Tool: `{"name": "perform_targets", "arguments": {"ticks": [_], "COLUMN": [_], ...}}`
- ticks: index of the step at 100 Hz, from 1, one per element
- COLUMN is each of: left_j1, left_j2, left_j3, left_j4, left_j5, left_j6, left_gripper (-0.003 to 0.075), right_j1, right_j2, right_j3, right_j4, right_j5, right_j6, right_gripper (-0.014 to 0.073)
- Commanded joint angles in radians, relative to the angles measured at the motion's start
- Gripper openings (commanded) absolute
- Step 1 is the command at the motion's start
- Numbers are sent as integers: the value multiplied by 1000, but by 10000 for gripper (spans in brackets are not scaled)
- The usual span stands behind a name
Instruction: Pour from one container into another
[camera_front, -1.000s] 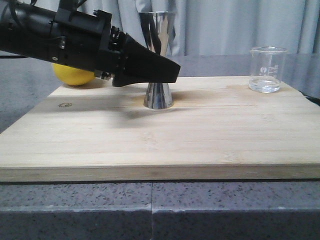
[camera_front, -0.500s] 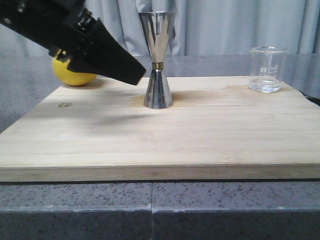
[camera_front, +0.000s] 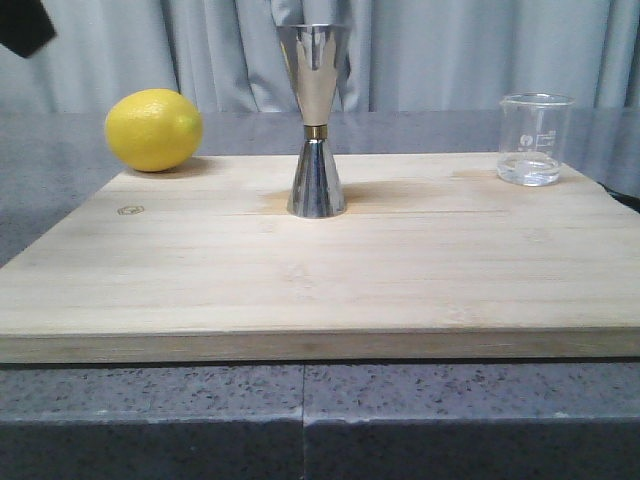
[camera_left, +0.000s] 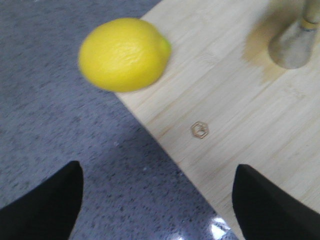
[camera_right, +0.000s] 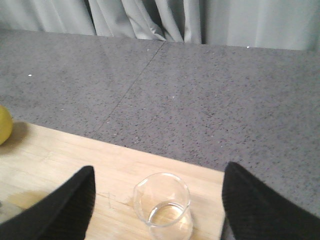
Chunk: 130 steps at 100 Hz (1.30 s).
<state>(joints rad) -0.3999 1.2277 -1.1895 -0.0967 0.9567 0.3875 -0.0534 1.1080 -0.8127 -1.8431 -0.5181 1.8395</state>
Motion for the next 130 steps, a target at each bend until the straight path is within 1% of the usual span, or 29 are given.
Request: {"name": "perform_targets", "arguments": {"ticks": [1,14,26,46,56,71,84,96,112,117,122,130], "left_j1": [-9,-9,-9,-9,-9,-9,-9,-9,-9,-9,-9,-9], "left_j2": [-73,-140,-198,-323,-398,-515,-596,-621,-621,-621,-621,-621], "left_j3": [-35,-35,-13,108,172,266,321,341,341,341,341,341], "left_j4": [97,180,254,436,483,487,487,492,496,496,496,496], "left_j5": [-9,-4,-8,-44,-56,-82,-119,-144,-161,-172,-179,-187], "left_j6": [-162,-340,-437,-622,-699,-746,-748,-748,-748,-748,-748,-748], "left_gripper": [567,566,566,566,566,566,566,566,566,564,550,493], "right_j1": [-8,-10,-18,-67,-101,-144,-145,-145,-145,-145,-145,-145], "right_j2": [-23,-35,-76,-213,-283,-390,-469,-506,-511,-511,-511,-511], "right_j3": [-36,-36,-34,-19,20,95,126,136,136,136,136,136], "right_j4": [-17,-17,-17,-17,-17,-17,-17,-17,-17,-17,-17,-17], "right_j5": [-28,-66,-76,-65,-54,-41,-41,-33,-29,-29,-29,-31], "right_j6": [41,76,83,104,105,105,109,111,118,121,121,122], "right_gripper": [479,479,479,478,478,478,477,477,470,442,390,266]}}
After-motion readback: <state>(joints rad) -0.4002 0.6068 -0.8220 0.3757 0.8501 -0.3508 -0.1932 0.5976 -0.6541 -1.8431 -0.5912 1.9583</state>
